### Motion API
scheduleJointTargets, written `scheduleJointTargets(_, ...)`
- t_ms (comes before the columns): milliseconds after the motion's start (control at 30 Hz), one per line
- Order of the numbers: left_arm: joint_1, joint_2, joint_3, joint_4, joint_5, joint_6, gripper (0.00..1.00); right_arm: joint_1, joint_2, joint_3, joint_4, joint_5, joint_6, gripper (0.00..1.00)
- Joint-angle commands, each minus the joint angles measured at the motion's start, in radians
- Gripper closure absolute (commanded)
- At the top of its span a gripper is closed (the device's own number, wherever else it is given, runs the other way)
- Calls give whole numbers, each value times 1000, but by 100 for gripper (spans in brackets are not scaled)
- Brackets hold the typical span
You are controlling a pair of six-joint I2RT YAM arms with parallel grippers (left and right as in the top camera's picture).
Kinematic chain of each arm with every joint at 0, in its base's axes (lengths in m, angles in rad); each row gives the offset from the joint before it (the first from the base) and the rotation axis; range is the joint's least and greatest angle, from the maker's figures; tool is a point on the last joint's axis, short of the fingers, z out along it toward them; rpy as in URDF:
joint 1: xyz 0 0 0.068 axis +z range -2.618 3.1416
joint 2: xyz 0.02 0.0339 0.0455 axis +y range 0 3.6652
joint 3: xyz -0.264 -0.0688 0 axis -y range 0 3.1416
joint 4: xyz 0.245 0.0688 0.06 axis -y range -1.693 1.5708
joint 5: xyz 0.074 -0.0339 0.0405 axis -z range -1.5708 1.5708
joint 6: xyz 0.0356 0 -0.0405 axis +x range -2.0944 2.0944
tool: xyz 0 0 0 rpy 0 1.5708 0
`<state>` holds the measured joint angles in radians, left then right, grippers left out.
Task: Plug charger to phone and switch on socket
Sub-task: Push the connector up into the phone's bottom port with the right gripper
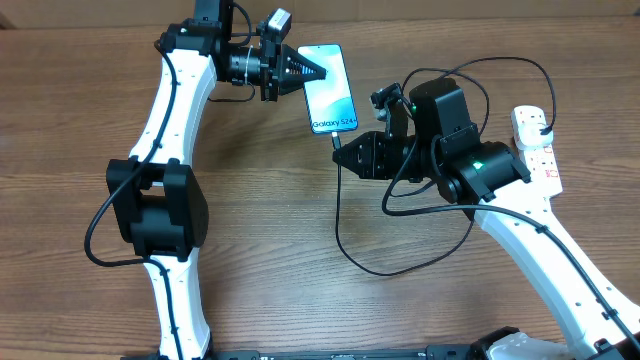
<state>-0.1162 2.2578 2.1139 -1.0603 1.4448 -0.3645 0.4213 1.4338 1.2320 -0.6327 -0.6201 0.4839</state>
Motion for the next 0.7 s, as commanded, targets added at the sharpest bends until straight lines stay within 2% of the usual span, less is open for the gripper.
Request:
scheduleJointTargets(0, -9, -5, 16, -5, 74, 28, 96, 0, -18, -1, 25, 68, 42, 96)
scheduleJointTargets(667, -9, -5, 16, -6, 76, 21, 96, 0, -17, -2, 15, 89, 48, 96)
